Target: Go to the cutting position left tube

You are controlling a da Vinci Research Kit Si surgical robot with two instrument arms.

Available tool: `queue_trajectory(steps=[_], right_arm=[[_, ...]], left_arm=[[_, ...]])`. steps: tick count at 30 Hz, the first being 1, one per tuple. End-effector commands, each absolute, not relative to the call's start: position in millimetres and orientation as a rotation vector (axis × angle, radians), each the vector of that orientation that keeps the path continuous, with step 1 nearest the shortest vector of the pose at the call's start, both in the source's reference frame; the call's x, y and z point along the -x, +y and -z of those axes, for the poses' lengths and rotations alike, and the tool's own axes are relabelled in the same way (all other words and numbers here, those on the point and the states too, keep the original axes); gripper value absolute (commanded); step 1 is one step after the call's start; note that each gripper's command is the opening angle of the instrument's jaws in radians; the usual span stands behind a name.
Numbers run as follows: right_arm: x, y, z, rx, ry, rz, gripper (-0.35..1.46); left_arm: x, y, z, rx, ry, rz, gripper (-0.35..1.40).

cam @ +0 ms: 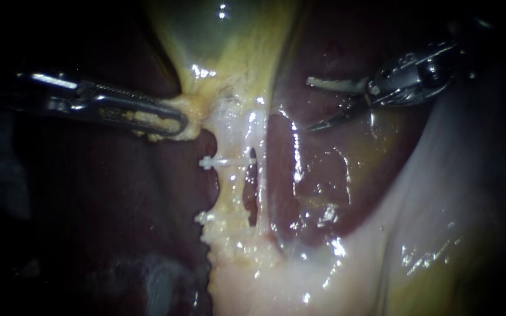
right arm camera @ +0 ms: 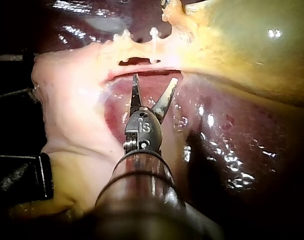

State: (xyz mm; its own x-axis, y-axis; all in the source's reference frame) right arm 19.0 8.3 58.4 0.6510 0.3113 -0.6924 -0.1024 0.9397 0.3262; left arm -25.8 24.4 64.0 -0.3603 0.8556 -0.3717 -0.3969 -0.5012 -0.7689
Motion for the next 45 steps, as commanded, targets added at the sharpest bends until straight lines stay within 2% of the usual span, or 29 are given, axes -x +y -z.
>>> queue_trajectory(steps=[1,11,20,28,40,45], right_arm=[[-19.0,8.3,-58.4,-0.269,0.831,-0.238,1.36],[-19.0,8.3,-58.4,-0.269,0.831,-0.238,1.36],[-18.9,8.3,-58.5,-0.269,0.831,-0.239,1.36],[-18.8,8.4,-58.4,-0.269,0.831,-0.239,1.36],[-19.4,7.5,-58.1,-0.279,0.836,-0.234,1.38],[-20.9,6.0,-57.4,-0.355,0.873,-0.198,1.40]], left_arm=[[25.8,24.4,-63.9,0.994,-0.734,-1.947,-0.35],[23.9,24.8,-62.0,0.995,-0.751,-1.946,-0.35],[21.0,27.4,-56.9,0.995,-0.725,-1.914,-0.35],[19.7,28.7,-54.7,1.003,-0.710,-1.905,-0.35],[19.8,28.3,-54.7,1.004,-0.701,-1.902,-0.35],[19.9,28.3,-54.8,1.004,-0.699,-1.902,-0.35]])
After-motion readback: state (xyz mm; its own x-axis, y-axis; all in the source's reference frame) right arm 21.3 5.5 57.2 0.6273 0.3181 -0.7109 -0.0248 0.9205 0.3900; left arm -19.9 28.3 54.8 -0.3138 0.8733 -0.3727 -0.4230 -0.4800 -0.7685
